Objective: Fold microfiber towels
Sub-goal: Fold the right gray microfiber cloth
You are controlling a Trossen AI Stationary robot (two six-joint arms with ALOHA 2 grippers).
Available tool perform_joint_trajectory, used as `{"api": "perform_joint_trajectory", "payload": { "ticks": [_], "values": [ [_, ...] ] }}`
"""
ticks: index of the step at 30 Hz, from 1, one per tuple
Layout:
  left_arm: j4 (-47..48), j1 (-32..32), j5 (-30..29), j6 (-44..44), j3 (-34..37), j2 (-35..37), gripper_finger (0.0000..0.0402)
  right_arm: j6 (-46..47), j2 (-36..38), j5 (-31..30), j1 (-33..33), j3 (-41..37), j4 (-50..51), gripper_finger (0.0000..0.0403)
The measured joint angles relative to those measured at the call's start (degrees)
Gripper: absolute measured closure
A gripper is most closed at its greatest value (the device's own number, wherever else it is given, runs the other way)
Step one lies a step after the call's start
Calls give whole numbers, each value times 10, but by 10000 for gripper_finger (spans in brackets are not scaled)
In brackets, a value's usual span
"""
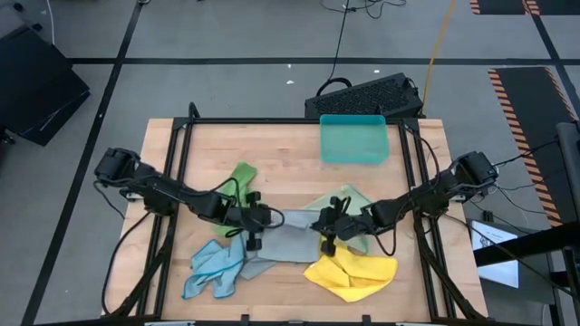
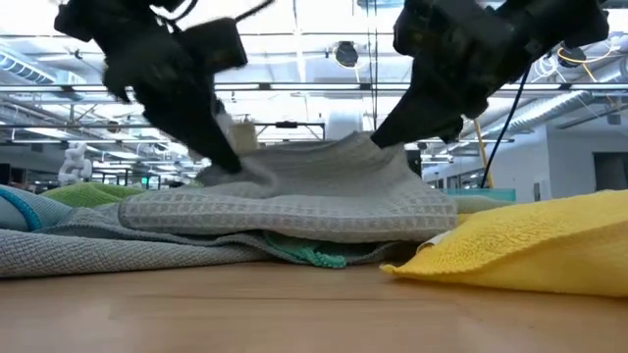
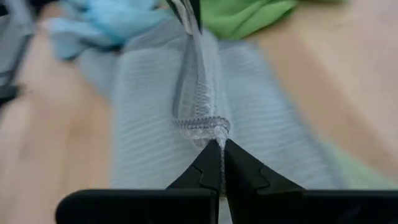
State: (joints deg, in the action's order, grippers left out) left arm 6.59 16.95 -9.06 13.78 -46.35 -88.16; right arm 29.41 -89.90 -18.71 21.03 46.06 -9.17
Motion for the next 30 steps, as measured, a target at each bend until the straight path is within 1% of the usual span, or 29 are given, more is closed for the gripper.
{"api": "perform_joint_trajectory", "payload": {
  "ticks": [3, 5, 7, 12, 15, 16, 18, 22, 23, 24, 26, 30],
  "values": [
    [-13, 17, 77, -14, 0, -1, 386, -1, -1, 65, 9, 0, -18, 399],
    [-25, 31, 89, -34, 0, 1, 391, -5, 0, 88, 16, 0, -36, 399],
    [-24, 41, 77, -47, 0, 5, 396, -10, 0, 85, 21, 0, -47, 399],
    [-10, 35, -4, -48, 0, 9, 386, 2, 0, 34, 21, 0, -26, 399],
    [-3, 20, -9, -49, 0, 9, 390, 24, 0, 9, 17, 0, -1, 399],
    [-2, 15, 1, -52, 0, 9, 394, 27, 0, 5, 15, 0, 5, 399],
    [-9, 13, 46, -69, 0, 9, 396, 28, 0, 15, 15, 0, 5, 399],
    [-67, 38, 188, -104, 0, 9, 387, 8, 0, 87, 29, 0, -23, 399],
    [-81, 46, 214, -110, 0, 9, 386, -1, 0, 106, 33, 1, -37, 399],
    [-94, 55, 228, -115, 0, 9, 385, -8, 0, 122, 37, 1, -51, 399],
    [-111, 71, 232, -122, 0, 9, 387, -25, 0, 139, 43, 1, -76, 399],
    [-117, 90, 233, -124, 0, 21, 396, -47, 0, 152, 48, 1, -111, 399]
  ]
}}
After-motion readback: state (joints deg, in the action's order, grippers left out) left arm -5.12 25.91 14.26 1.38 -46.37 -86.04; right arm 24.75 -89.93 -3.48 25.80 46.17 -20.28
